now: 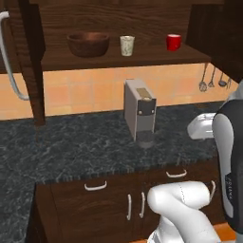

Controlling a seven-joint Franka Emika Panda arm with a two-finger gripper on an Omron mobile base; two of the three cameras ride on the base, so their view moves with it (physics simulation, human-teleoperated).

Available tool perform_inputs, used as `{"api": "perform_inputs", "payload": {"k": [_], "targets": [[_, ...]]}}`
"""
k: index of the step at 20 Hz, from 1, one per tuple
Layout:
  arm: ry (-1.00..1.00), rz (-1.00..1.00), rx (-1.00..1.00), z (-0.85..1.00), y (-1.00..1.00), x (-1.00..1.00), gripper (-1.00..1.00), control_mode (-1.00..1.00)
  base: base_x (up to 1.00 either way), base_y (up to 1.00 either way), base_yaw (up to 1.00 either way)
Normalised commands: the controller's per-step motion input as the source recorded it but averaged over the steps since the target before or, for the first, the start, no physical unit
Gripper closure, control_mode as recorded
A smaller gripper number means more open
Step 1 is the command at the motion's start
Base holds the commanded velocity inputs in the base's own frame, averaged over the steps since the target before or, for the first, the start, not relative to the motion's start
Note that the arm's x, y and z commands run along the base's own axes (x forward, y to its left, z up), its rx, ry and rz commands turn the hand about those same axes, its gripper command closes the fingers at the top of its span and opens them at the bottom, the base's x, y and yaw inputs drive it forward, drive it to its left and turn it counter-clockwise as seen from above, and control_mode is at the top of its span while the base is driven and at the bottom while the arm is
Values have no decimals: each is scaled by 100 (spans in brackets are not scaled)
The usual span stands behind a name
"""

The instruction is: Gather all objects into one cabinet and sort the glasses and bowls to opposite sides.

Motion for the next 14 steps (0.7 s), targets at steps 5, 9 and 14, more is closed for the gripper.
{"api": "perform_inputs", "payload": {"k": [5,9,14], "targets": [[0,0,0,0,0,0,-100,100,-69,-13,9],[0,0,0,0,0,0,-100,100,-13,-8,75],[0,0,0,0,0,0,-100,100,-15,-1,100]]}}
